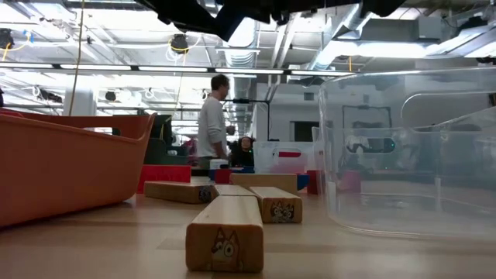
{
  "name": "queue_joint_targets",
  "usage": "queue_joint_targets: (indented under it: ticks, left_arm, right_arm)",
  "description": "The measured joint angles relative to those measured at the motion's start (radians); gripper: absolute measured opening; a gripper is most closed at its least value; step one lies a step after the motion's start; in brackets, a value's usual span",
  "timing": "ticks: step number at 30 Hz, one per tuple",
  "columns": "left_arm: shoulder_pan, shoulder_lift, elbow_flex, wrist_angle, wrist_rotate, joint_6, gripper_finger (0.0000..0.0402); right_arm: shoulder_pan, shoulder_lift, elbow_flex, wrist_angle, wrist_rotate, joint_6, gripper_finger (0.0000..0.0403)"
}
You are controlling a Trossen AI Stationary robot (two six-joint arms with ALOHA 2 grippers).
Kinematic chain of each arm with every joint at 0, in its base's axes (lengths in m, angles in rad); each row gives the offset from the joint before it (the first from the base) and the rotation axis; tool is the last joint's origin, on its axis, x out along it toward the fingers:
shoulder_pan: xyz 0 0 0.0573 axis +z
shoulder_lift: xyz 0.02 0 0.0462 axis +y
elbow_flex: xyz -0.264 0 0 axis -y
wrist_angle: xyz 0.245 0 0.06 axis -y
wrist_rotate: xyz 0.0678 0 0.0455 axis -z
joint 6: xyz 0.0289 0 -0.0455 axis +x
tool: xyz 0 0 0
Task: Sort blocks
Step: Put the blue game piece into the bottom transparent bin
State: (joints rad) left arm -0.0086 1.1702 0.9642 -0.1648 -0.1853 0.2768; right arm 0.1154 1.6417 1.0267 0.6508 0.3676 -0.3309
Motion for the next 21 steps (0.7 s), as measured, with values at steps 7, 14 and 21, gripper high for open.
queue_joint_targets:
  ticks: [7,14,21]
  left_arm:
    - [-0.001,0.0,0.0,-0.002,-0.006,-0.001,0.0088]
    - [-0.002,0.001,0.0,-0.032,-0.039,-0.005,0.0122]
    - [-0.002,0.0,0.0,-0.149,-0.133,-0.034,0.0203]
  right_arm:
    - [-0.006,0.001,0.0,-0.033,-0.002,0.012,0.0102]
    - [-0.007,0.0,0.0,-0.057,-0.003,-0.015,0.0058]
    - [-0.008,-0.012,0.093,-0.272,0.003,-0.004,0.0062]
